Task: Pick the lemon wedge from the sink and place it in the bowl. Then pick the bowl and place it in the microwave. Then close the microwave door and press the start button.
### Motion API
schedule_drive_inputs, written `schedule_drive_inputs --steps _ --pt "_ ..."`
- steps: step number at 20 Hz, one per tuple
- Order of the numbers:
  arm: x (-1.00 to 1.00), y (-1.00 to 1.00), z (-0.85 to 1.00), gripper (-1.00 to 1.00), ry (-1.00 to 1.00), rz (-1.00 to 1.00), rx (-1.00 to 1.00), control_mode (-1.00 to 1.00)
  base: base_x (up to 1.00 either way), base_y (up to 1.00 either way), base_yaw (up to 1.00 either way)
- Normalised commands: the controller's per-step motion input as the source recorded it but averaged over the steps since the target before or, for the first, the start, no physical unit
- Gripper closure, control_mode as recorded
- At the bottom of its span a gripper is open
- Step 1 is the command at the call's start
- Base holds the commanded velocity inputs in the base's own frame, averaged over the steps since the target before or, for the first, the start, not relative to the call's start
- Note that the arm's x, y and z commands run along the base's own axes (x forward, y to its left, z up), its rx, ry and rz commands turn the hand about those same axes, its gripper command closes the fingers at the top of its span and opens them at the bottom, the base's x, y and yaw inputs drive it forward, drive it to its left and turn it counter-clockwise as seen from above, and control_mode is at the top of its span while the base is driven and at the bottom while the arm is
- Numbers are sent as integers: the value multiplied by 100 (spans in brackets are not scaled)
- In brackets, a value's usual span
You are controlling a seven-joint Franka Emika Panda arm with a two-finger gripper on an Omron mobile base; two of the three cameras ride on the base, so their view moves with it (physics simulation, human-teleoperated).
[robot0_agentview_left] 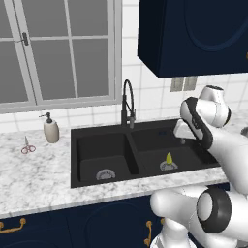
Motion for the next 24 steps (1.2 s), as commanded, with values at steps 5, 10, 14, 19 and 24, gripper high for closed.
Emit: schedule_drive_inputs --steps 5,10,14,19,24 --pt "32 -20 -46 -100 2 0 0 -100 0 0 0" --pt "12 -6 -48 -100 0 0 0 -100 0 0 0" --pt "22 -2 -33 -100 0 0 0 -100 0 0 0" --pt "23 -8 -39 -100 0 0 0 -100 0 0 0" --pt "54 -13 -23 -100 3 0 0 -100 0 0 0"
